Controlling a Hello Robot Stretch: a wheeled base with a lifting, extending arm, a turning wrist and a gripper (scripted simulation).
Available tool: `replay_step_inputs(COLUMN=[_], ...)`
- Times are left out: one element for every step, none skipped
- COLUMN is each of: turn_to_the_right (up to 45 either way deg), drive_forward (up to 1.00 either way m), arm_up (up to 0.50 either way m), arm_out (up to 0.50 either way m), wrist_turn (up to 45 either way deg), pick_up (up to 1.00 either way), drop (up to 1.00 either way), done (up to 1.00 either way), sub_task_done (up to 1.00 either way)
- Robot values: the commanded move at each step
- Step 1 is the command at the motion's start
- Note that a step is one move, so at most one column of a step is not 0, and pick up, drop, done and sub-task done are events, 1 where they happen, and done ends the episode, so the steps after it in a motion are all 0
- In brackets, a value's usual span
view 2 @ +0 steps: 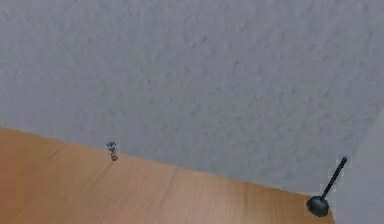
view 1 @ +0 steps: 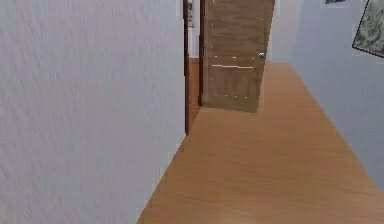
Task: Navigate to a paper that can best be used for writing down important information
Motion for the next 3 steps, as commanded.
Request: replay_step_inputs(turn_to_the_right=[0.0,3.0,0.0], drive_forward=[0.20,0.00,1.00], arm_up=[0.00,0.00,0.00], arm_out=[0.00,0.00,0.00], wrist_turn=[0.0,0.0,0.0], pick_up=[0.00,0.00,0.00], drop=[0.00,0.00,0.00], done=[0.00,0.00,0.00], sub_task_done=[0.00,0.00,0.00])
